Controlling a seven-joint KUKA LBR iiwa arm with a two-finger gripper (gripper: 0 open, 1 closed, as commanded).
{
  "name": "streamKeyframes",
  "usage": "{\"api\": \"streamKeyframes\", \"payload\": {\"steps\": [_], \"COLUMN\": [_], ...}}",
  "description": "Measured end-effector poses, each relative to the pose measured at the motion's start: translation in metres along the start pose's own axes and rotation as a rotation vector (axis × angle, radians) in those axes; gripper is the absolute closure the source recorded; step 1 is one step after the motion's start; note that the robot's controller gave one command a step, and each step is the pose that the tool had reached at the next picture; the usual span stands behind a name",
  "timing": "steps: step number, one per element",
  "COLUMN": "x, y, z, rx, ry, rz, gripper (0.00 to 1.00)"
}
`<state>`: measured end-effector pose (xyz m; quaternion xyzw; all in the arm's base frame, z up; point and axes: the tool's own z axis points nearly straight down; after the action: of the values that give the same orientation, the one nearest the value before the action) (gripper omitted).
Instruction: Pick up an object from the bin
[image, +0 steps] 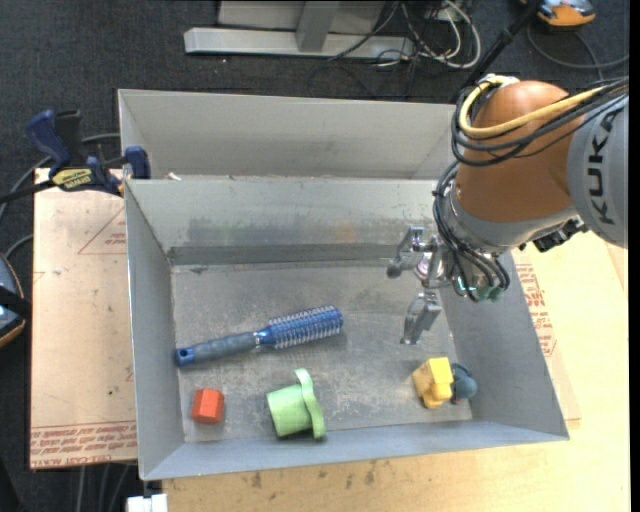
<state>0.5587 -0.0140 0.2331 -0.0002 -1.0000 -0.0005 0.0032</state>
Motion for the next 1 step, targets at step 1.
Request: {"api": "streamKeyframes", "payload": {"steps": [1], "x": [0.0455], "y": [-0.1066], "z": [0.162], "rx": [-0.002], "ry": [-0.013], "rz": [-0.031], "gripper": [0.0]}}
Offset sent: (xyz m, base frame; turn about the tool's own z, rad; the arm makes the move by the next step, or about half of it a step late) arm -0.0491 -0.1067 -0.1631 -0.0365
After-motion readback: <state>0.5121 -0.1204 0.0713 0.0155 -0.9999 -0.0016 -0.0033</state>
